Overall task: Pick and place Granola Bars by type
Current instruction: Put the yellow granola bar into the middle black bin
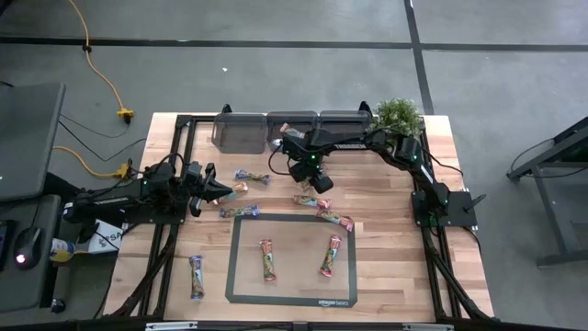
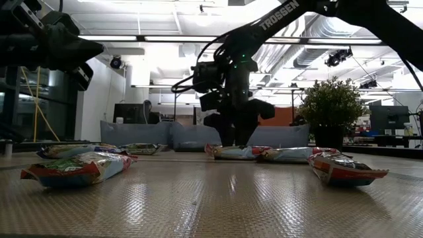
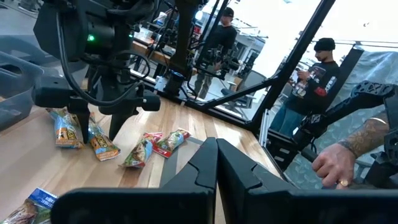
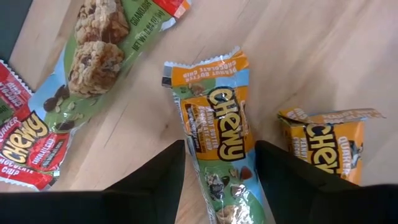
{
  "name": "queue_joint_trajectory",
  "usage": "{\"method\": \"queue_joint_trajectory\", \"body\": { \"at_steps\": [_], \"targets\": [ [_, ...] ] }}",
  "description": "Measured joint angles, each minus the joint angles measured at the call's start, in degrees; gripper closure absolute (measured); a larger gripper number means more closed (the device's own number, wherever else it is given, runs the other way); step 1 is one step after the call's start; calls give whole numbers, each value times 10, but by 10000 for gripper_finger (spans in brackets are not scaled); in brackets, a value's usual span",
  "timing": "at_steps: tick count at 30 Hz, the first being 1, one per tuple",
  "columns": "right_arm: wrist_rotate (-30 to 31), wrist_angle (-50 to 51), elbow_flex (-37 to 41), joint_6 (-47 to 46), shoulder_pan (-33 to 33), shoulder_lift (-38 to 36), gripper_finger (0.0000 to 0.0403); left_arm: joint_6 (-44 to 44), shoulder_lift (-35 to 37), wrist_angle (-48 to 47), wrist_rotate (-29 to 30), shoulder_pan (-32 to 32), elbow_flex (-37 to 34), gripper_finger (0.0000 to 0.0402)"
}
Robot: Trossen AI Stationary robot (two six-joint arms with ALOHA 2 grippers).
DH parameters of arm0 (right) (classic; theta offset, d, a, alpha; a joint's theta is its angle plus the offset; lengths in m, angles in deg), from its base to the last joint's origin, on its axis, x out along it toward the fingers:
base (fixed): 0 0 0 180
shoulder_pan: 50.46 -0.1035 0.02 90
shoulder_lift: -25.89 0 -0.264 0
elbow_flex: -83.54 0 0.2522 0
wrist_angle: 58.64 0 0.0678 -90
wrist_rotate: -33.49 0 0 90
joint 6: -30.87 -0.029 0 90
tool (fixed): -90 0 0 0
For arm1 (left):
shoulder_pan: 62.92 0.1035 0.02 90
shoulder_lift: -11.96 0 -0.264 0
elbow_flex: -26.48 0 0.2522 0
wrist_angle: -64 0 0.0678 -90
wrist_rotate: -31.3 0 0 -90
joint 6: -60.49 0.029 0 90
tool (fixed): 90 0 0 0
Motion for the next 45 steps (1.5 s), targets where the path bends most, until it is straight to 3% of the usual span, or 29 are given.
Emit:
{"method": "queue_joint_trajectory", "body": {
  "at_steps": [19,45],
  "targets": [
    [-3,0,1,1,-3,5,307,0,0,0,0,0,0,401],
    [-4,9,3,-44,-20,-7,314,0,0,0,0,0,0,401]
  ]
}}
